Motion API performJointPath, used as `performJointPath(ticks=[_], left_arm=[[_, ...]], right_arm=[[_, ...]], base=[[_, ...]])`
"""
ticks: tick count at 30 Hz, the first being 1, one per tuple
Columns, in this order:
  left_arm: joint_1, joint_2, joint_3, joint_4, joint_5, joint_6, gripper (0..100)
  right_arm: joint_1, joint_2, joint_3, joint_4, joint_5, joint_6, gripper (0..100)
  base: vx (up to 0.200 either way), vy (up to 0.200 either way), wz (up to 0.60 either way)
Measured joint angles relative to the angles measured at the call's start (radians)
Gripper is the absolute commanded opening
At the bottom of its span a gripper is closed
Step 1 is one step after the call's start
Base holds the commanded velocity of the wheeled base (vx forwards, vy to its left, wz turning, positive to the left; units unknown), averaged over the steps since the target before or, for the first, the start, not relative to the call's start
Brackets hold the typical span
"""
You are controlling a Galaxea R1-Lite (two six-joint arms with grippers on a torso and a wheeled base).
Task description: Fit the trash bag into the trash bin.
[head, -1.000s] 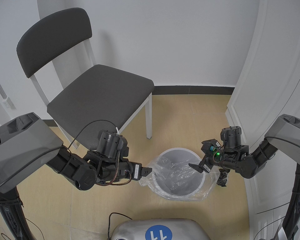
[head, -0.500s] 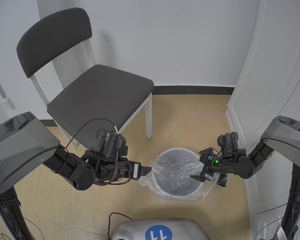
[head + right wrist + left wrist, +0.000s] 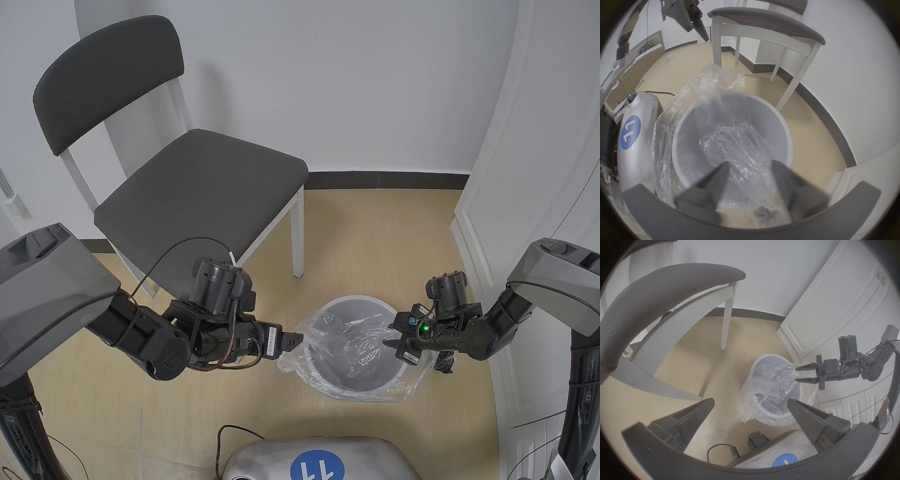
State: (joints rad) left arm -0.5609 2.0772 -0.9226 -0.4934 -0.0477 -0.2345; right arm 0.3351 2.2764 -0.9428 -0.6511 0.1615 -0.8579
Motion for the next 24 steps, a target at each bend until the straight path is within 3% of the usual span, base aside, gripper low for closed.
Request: performJointPath(ticks=[11,19,24], left_arm=[[0.001,0.001,-0.001,0.000,0.000,0.000,100],[0.001,0.000,-0.003,-0.001,0.000,0.000,100],[0.003,-0.001,-0.004,-0.002,0.000,0.000,100]], right_arm=[[-0.033,-0.036,-0.019,-0.008,0.007,0.023,0],[-0.030,-0.024,-0.101,-0.032,-0.006,0.182,0],[-0.025,0.009,-0.142,-0.131,-0.061,0.290,0]], base=[[0.000,0.000,0.00],[0.000,0.000,0.00],[0.000,0.000,0.00]])
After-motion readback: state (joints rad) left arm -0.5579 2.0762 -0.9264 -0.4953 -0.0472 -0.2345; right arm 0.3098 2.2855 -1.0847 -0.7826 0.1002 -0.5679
